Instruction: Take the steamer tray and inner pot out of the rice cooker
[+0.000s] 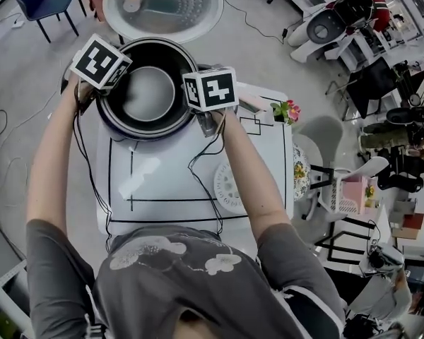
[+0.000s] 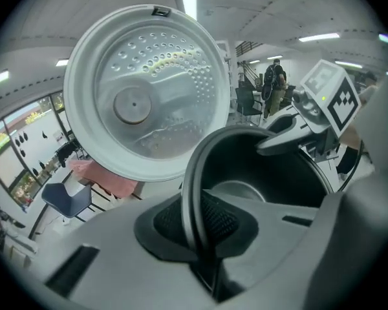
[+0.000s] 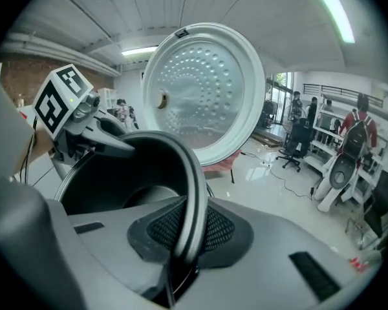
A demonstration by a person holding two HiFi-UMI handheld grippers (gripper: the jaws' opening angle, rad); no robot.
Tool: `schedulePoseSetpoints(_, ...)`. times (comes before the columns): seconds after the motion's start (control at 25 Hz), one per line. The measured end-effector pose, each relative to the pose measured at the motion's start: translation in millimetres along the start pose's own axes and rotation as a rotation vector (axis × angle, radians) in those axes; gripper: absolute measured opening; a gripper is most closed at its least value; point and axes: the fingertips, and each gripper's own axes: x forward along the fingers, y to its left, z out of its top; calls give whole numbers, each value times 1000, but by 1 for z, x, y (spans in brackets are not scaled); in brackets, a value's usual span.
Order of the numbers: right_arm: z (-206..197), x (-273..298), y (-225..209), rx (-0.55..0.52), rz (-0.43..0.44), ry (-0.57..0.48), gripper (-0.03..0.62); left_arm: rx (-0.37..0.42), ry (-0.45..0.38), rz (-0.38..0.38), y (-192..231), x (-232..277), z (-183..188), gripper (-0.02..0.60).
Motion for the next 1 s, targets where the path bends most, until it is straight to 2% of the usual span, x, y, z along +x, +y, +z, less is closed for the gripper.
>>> schedulePoseSetpoints(0.12, 11, -6, -4, 29, -8, -13, 54, -10, -4, 0, 1, -11, 8, 35)
schedulePoseSetpoints(0.24, 26, -19, -2, 9, -17, -40, 52, -12, -23, 25, 4, -27, 19, 35)
schedulePoseSetpoints(0.44, 70, -56, 7, -36, -38, -159, 52, 38, -98, 133, 12, -81, 49, 35)
schedulePoseSetpoints(0.64, 99, -100, 16, -107, -58, -255, 52, 29, -166, 210, 5, -129, 66, 35)
schedulePoseSetpoints(0.76, 102, -132, 32, -166, -49, -270, 52, 2, -203, 241, -14, -162, 64, 35)
schedulePoseSetpoints(1.0, 90, -185, 81, -287, 31, -279, 54, -104, -225, 313, -59, -225, 29, 35)
